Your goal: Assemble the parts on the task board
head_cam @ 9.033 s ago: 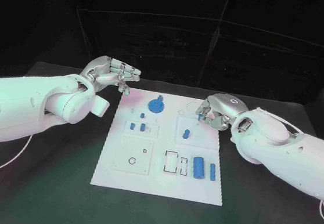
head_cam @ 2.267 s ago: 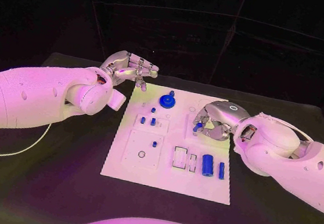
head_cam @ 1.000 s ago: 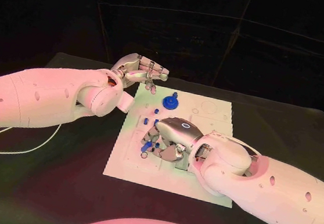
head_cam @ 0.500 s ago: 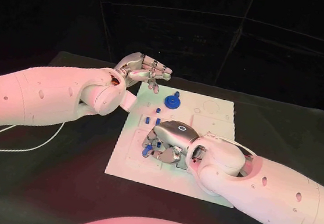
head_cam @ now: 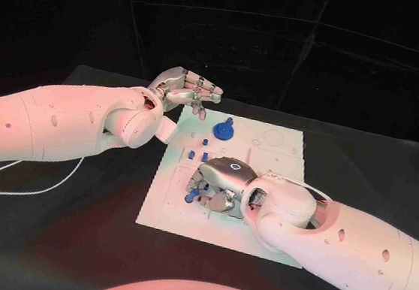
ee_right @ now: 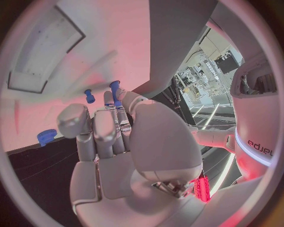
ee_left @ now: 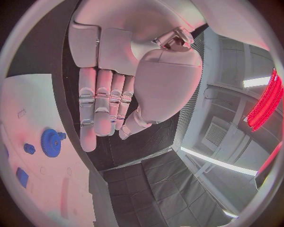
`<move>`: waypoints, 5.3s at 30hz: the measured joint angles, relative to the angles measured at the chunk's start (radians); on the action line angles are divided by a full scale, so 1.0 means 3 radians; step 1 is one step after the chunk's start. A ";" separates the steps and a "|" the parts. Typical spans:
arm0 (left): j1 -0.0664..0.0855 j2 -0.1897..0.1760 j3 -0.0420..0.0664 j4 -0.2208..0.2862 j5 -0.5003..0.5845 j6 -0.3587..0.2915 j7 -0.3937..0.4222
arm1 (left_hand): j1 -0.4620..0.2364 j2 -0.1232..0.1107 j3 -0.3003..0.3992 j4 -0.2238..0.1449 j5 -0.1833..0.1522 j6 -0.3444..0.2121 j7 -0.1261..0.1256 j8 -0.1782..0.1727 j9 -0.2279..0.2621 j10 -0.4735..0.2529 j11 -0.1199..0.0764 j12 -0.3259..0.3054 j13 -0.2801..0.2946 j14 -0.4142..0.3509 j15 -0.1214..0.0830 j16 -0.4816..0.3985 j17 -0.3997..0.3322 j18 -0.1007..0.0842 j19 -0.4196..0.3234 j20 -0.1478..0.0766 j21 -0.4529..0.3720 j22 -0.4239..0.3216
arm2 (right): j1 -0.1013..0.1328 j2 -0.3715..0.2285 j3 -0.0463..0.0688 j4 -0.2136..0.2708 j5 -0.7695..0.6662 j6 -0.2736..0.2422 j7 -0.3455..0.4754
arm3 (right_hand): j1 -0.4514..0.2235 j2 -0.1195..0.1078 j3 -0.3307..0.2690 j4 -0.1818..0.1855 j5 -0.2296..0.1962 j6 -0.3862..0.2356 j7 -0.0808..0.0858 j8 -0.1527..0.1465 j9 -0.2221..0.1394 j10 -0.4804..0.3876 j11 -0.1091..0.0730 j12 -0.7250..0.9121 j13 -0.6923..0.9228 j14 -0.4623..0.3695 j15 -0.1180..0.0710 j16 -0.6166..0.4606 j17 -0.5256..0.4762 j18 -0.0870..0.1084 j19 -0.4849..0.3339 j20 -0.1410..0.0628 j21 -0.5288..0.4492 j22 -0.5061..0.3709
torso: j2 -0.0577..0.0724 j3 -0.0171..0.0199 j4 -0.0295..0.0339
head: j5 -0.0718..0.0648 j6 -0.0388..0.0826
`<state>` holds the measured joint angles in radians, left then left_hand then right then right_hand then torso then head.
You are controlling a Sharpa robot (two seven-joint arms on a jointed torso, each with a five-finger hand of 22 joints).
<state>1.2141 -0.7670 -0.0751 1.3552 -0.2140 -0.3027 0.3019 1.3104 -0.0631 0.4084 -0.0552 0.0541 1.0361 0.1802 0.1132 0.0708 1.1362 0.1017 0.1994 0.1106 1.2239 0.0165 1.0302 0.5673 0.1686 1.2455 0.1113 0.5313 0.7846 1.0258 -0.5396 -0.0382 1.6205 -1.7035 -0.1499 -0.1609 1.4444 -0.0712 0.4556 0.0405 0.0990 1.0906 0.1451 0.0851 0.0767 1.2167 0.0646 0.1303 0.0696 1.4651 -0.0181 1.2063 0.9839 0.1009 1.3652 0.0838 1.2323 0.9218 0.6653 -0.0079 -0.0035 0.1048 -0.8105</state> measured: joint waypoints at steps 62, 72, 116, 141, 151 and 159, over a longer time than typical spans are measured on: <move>0.0000 -0.0016 -0.0001 0.0004 0.0000 0.0003 -0.0005 | 0.0000 0.0000 0.0000 0.0000 0.0000 0.0000 0.0000 0.0000 0.0000 0.0000 0.0000 0.0000 -0.0001 0.0000 0.0000 0.0000 0.0001 0.0000 0.0000 0.0000 0.0000 0.0001 | -0.0006 0.0032 -0.0004 0.0045 -0.0013 -0.0131 -0.0078 | -0.0280 -0.0217 -0.0317 0.0094 0.0105 -0.0743 0.0042 -0.0073 -0.0039 -0.0562 0.0119 -0.0216 -0.0023 0.0005 0.0055 -0.0004 -0.0115 0.0000 -0.0035 0.0061 -0.0030 -0.0100 | -0.0001 0.0000 0.0002 | 0.0008 -0.0013; 0.0000 -0.0021 -0.0001 0.0003 0.0000 0.0004 -0.0007 | 0.0000 0.0000 0.0000 0.0000 0.0000 0.0000 0.0000 0.0000 0.0000 0.0000 0.0000 0.0000 -0.0001 0.0000 0.0000 0.0000 0.0001 0.0000 0.0000 0.0000 0.0000 0.0001 | -0.0006 0.0017 -0.0004 0.0055 -0.0003 -0.0117 -0.0087 | -0.0280 -0.0217 -0.0337 0.0096 0.0105 -0.0743 0.0041 -0.0074 -0.0035 -0.0561 0.0118 -0.0211 -0.0022 0.0005 0.0055 -0.0004 -0.0120 0.0000 -0.0047 0.0073 -0.0030 -0.0101 | -0.0001 0.0000 -0.0002 | 0.0013 -0.0021; -0.0001 -0.0106 -0.0003 0.0107 0.0001 -0.0001 -0.0012 | 0.0014 0.0014 -0.0019 -0.0009 0.0000 -0.0012 -0.0012 0.0024 0.0000 -0.0024 0.0000 0.0019 0.0004 0.0000 0.0000 0.0000 -0.0013 -0.0001 0.0000 0.0000 0.0000 -0.0008 | 0.0234 -0.1690 0.0034 0.0847 0.1141 -0.0599 -0.0762 | -0.0591 0.0037 -0.2044 0.0832 0.0579 -0.0320 -0.0202 0.0868 0.0409 0.0459 -0.0198 0.3393 0.3376 -0.0001 -0.0145 0.0648 0.0789 -0.0002 0.0197 -0.0149 0.0375 0.0601 | 0.0001 0.0003 -0.0017 | -0.0373 0.0025; -0.0001 -0.0129 -0.0004 0.0178 0.0001 -0.0009 -0.0012 | 0.0014 0.0014 -0.0023 -0.0004 0.0000 -0.0012 -0.0012 0.0024 0.0000 -0.0024 0.0000 0.0019 0.0006 0.0000 0.0000 0.0000 -0.0013 -0.0001 0.0000 0.0000 0.0000 -0.0010 | 0.0088 -0.1609 -0.0019 0.0907 0.0645 -0.0219 -0.1431 | -0.1004 0.0041 -0.2175 0.0848 0.0547 -0.0439 -0.0203 0.1032 0.0550 0.0483 -0.0198 0.3567 0.3700 -0.0001 -0.0144 0.0705 0.0916 -0.0001 0.0209 -0.0136 0.0422 0.0694 | 0.0001 0.0002 -0.0005 | -0.0435 0.0057; -0.0001 -0.0127 -0.0004 0.0176 0.0001 -0.0010 -0.0012 | 0.0014 0.0014 -0.0023 -0.0004 0.0000 -0.0012 -0.0012 0.0024 0.0000 -0.0024 0.0000 0.0019 0.0006 0.0000 0.0000 0.0000 -0.0012 -0.0001 0.0000 0.0000 0.0000 -0.0010 | 0.0028 -0.1519 -0.0019 0.0848 0.0564 -0.0102 -0.1478 | -0.1022 0.0059 -0.2175 0.0848 0.0564 -0.0439 -0.0203 0.1050 0.0564 0.0483 -0.0198 0.3580 0.3713 -0.0001 -0.0144 0.0722 0.0922 -0.0054 0.0209 -0.0136 0.0422 0.0704 | 0.0004 0.0004 -0.0003 | -0.0427 0.0051; -0.0001 -0.0127 -0.0005 0.0171 0.0001 -0.0010 -0.0012 | 0.0014 0.0014 -0.0023 -0.0004 0.0000 -0.0012 -0.0012 0.0024 0.0000 -0.0024 0.0000 0.0019 0.0005 0.0000 0.0000 0.0000 -0.0012 0.0000 0.0000 0.0000 0.0000 -0.0010 | -0.0015 -0.1422 -0.0020 0.0780 0.0529 -0.0052 -0.1482 | -0.1022 0.0059 -0.2174 0.0848 0.0594 -0.0439 -0.0203 0.1062 0.0576 0.0482 -0.0198 0.3580 0.3718 -0.0001 -0.0143 0.0722 0.0926 -0.0053 0.0222 -0.0149 0.0422 0.0720 | 0.0003 0.0004 -0.0001 | -0.0410 0.0045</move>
<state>1.2139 -0.8050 -0.0765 1.4066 -0.2136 -0.3057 0.2982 1.3146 -0.0589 0.4016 -0.0564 0.0541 1.0326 0.1764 0.1202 0.0708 1.1290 0.1017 0.2050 0.1122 1.2239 0.0165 1.0302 0.5637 0.1685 1.2455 0.1113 0.5313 0.7816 1.0213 -0.9661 -0.0441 1.8546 -1.5448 -0.1656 -0.6054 1.1378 -0.0536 -0.1968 0.2951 0.2773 0.9589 0.0843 0.4037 0.2496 1.3614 0.0053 1.2043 1.1851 1.4649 -0.0612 1.4229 1.2617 0.0849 1.4316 0.0391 1.3590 1.1377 0.6662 -0.0067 -0.0039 -0.0182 -0.7970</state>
